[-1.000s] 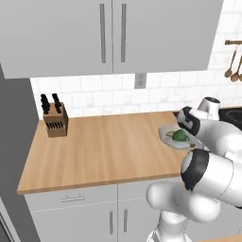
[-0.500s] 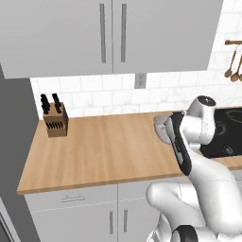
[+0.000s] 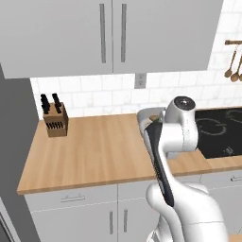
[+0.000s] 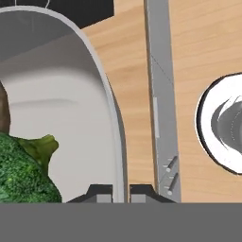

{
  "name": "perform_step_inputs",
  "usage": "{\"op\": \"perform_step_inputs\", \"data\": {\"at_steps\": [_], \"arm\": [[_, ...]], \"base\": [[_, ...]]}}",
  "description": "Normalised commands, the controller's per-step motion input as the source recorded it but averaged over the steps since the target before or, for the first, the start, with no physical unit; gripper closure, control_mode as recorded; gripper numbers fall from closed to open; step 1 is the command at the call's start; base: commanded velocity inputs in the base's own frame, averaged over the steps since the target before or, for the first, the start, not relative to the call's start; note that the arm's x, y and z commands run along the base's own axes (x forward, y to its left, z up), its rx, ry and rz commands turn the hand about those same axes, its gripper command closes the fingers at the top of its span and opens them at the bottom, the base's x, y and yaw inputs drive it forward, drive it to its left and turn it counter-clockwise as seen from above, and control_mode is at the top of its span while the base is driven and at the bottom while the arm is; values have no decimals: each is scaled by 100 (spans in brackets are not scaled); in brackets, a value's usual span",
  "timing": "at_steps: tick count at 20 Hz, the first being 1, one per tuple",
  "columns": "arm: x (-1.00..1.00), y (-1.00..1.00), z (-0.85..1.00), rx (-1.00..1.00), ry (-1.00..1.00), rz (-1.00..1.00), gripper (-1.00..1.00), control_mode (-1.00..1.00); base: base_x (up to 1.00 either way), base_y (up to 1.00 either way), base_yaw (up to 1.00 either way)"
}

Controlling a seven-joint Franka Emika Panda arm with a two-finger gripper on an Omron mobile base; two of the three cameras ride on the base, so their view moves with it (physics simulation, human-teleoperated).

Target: Take the meat container that has the shrimp and place it on the second highest rack of the freezer. Then take the vegetable container that has the broccoli and sweet potato and place it on the highest rack of the freezer.

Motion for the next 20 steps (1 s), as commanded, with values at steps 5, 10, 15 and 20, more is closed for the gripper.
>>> {"op": "perform_step_inputs", "data": {"at_steps": [5,10,15,20], "arm": [[-21,0,57,0,9,9,100,-100],[-1,-2,32,0,13,5,100,-100],[0,-35,1,3,7,-3,100,-100],[0,-27,0,2,0,-2,100,-100]], "base": [[0,0,0],[0,0,0],[0,0,0],[0,0,0]]}}
